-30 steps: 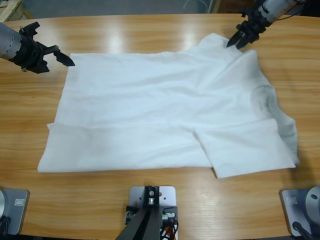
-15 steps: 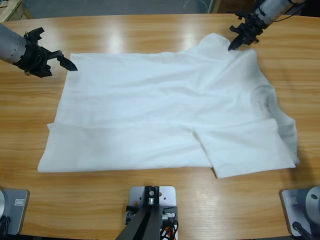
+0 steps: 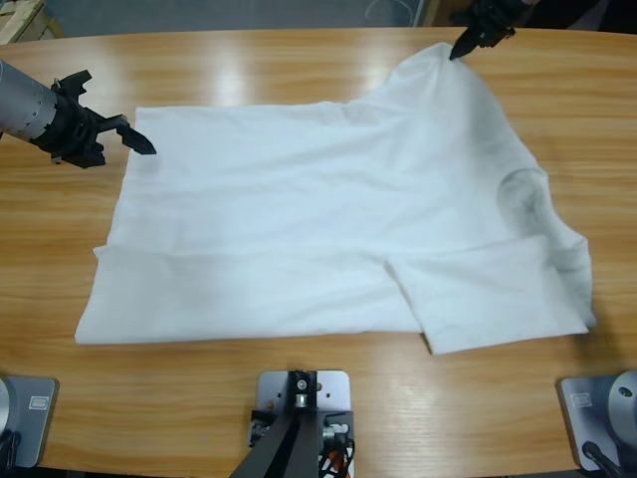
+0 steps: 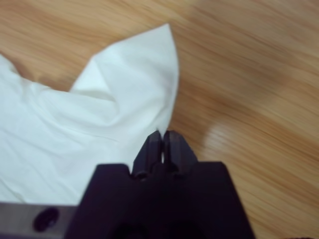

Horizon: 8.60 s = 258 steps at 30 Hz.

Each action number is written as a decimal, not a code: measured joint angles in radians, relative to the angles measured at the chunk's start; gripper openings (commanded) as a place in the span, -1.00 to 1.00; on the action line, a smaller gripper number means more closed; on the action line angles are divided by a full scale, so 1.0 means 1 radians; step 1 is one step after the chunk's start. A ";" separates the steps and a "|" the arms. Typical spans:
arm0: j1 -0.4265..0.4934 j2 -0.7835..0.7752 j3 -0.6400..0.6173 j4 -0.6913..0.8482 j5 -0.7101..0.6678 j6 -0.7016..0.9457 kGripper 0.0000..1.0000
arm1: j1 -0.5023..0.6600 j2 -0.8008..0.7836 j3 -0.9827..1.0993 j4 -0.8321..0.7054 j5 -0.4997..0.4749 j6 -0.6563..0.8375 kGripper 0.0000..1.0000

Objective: Fold clothes

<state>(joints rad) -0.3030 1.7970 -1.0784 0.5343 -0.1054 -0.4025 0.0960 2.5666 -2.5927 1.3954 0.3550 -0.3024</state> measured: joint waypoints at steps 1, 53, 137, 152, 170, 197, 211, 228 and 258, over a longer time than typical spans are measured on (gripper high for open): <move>0.000 0.000 0.000 0.000 0.000 -0.004 0.93 | 0.000 0.000 0.000 0.002 -0.015 0.001 -1.00; -0.002 -0.005 0.120 -0.023 0.000 -0.005 0.95 | -0.044 -0.044 0.157 0.117 -0.017 0.328 0.60; -0.044 -0.005 0.169 -0.048 0.000 -0.015 0.95 | -0.124 0.044 0.140 0.103 0.317 0.044 -1.00; -0.070 -0.005 0.178 -0.088 -0.001 -0.036 0.95 | -0.125 -0.002 0.101 0.095 0.624 -0.160 -1.00; -0.091 -0.004 0.213 -0.130 -0.005 -0.048 0.95 | -0.125 -0.163 0.845 0.104 0.613 -0.218 0.99; -0.134 -0.008 0.225 -0.135 -0.008 -0.074 0.98 | -0.013 -0.539 1.160 -0.564 0.161 0.078 -0.05; -0.134 -0.024 0.243 -0.135 -0.008 -0.076 0.98 | -0.042 -0.475 1.325 -0.769 0.297 0.121 -0.17; -0.134 -0.031 0.258 -0.135 -0.008 -0.076 0.98 | -0.073 -0.427 1.323 -0.806 0.383 0.154 -0.18; -0.134 -0.046 0.274 -0.152 -0.009 -0.076 0.97 | -0.085 -0.454 1.314 -0.825 0.512 0.082 -1.00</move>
<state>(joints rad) -0.4369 1.7515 -0.8047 0.3822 -0.1139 -0.4782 0.0111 2.1129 -1.2789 0.5704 0.8674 -0.2202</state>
